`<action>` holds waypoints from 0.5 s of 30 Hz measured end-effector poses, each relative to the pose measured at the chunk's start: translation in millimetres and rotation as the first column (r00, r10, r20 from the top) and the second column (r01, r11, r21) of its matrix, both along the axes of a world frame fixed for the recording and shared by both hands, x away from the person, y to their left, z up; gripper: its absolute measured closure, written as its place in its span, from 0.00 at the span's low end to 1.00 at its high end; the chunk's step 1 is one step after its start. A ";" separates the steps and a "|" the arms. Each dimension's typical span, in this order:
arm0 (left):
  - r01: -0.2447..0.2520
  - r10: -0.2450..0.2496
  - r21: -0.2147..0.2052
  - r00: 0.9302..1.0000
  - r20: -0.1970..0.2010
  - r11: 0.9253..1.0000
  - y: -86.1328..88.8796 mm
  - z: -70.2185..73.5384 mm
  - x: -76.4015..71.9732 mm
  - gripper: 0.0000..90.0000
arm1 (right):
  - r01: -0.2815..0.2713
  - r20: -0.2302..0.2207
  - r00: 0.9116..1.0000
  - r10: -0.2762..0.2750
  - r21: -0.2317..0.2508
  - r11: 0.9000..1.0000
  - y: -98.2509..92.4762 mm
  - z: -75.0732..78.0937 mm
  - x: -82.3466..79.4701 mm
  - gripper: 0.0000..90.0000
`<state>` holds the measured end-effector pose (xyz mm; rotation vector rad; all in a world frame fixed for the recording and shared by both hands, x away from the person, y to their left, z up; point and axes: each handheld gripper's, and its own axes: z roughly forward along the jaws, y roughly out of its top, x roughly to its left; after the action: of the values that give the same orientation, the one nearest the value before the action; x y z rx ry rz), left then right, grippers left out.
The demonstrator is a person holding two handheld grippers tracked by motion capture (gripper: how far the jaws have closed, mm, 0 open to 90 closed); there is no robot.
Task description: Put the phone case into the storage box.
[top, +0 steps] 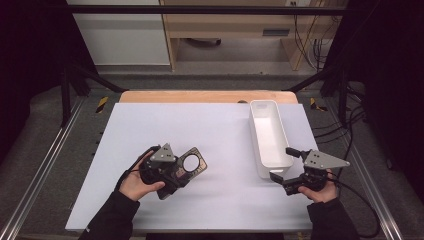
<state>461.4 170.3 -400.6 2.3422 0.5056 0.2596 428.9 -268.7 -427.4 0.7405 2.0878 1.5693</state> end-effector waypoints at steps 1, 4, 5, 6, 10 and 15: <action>0.002 -0.002 0.001 1.000 -0.002 1.000 -0.7 -0.1 -0.1 0.13 | -0.004 -0.001 1.000 0.004 -0.002 1.000 1.2 0.2 0.0 0.00; 0.010 -0.010 0.008 1.000 -0.004 1.000 -3.4 -0.4 -0.9 0.13 | -0.017 -0.004 1.000 0.016 -0.013 1.000 4.7 0.7 -0.1 0.00; 0.011 -0.011 0.012 1.000 0.000 1.000 -4.5 -0.7 -1.5 0.13 | -0.021 -0.002 1.000 0.021 -0.017 1.000 5.9 0.9 0.0 0.00; 0.013 -0.013 0.014 1.000 -0.001 1.000 -5.3 -0.8 -1.9 0.13 | -0.024 -0.003 1.000 0.024 -0.021 0.999 7.2 1.3 -0.1 0.00; 0.023 -0.023 0.009 1.000 -0.003 1.000 -8.5 -1.0 -2.4 0.13 | -0.042 -0.005 0.999 0.042 -0.032 0.999 12.5 1.8 0.3 0.00; 0.038 -0.038 0.016 0.999 -0.012 0.999 -13.4 -2.4 -3.0 0.13 | -0.065 -0.009 0.998 0.064 -0.046 0.997 19.2 1.3 0.6 0.00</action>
<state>458.3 157.0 -403.1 2.3677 0.4656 0.2337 429.5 -249.5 -426.1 0.6707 2.1659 1.5486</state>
